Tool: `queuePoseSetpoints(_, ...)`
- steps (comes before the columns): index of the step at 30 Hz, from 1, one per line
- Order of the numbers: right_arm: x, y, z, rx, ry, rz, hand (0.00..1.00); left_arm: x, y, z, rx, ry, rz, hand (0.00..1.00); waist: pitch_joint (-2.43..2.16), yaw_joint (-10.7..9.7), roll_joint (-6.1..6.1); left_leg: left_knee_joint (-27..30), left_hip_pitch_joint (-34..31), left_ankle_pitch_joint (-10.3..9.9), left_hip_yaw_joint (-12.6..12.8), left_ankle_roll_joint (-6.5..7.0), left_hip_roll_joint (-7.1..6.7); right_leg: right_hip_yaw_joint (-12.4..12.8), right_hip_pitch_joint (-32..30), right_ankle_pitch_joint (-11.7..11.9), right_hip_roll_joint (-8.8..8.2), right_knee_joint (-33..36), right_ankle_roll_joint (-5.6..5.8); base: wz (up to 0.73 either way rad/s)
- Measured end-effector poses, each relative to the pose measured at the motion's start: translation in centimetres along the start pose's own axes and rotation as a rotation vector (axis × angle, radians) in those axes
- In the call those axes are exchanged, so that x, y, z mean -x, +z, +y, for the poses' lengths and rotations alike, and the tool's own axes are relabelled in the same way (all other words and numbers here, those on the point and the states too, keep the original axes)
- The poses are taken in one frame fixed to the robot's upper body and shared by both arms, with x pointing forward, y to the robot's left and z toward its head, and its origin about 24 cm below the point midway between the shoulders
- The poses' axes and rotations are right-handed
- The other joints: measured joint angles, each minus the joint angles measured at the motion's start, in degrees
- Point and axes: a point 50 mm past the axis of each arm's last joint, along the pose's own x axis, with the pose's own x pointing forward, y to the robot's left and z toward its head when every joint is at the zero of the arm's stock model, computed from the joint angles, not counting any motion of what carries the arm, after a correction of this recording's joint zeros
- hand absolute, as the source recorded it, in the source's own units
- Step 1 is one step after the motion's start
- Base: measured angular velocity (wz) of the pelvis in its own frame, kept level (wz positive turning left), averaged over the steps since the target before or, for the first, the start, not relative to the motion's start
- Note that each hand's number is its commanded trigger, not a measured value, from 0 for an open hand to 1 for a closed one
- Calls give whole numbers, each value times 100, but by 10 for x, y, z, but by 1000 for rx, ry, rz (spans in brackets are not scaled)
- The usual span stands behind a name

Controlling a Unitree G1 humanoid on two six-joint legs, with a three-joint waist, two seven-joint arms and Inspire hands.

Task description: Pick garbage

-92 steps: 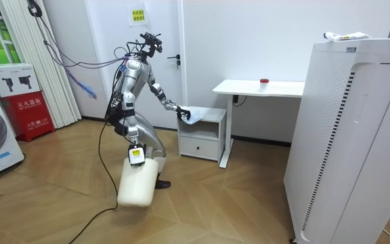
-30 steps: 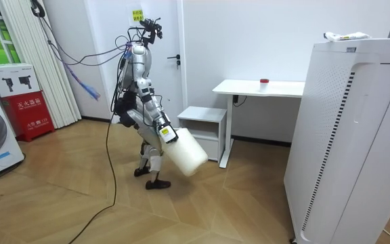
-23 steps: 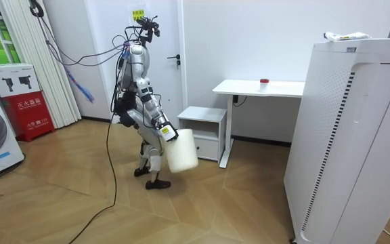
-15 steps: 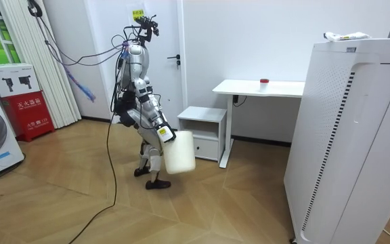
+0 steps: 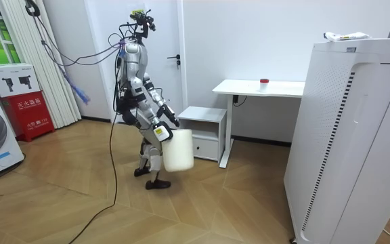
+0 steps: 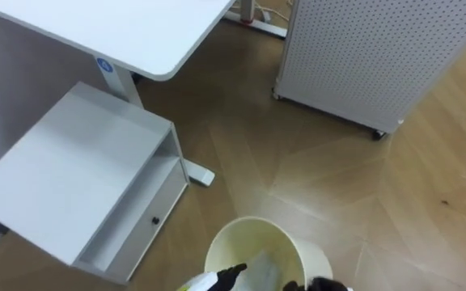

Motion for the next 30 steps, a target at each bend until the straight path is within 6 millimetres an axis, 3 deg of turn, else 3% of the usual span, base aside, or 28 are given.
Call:
queuePoseSetpoints(8, 10, -22, -27, -54, -55, 47, 100, 13, -8, 29, -1, 198, -38, 0, -53, 32, 163, -429, 810, -9, 102, 16, -47, 63, 748, 13, 47, -367, 117, -7)
queuePoseSetpoints(12, 13, -25, -33, -69, -73, 44, 100, 24, -13, 43, 43, 325, -38, 0, -79, 64, 202, -771, 1348, -9, 381, 20, -104, 194, 1096, 63, 166, -582, 182, -31)
queuePoseSetpoints(14, 14, -22, -32, -57, -61, 24, 100, 31, -14, 52, 61, 403, -52, 0, -84, 89, 195, -934, 1560, -13, 582, 24, -72, 79, 1183, 109, 137, -671, 173, -59)
queuePoseSetpoints(17, 14, -22, -31, -46, -48, 21, 100, 39, -18, 70, 79, 516, -62, 0, -115, 84, 192, -1149, 1886, -23, 844, 16, -10, -464, 1405, 175, -9, -804, 115, -50)
queuePoseSetpoints(23, 20, -29, -36, -38, -42, 20, 100, 56, -17, 97, 119, 738, -94, 0, -168, 186, 159, -1571, 2520, 2, 1169, -44, -18, -479, 1805, 182, 95, -1008, 120, -28)
queuePoseSetpoints(30, 26, -34, -37, -41, -26, 10, 100, 68, -21, 98, 229, 820, -84, 0, -183, 256, 135, -1589, 2979, 17, 1207, -68, 92, -677, 2387, 187, 159, -1338, 132, -4)
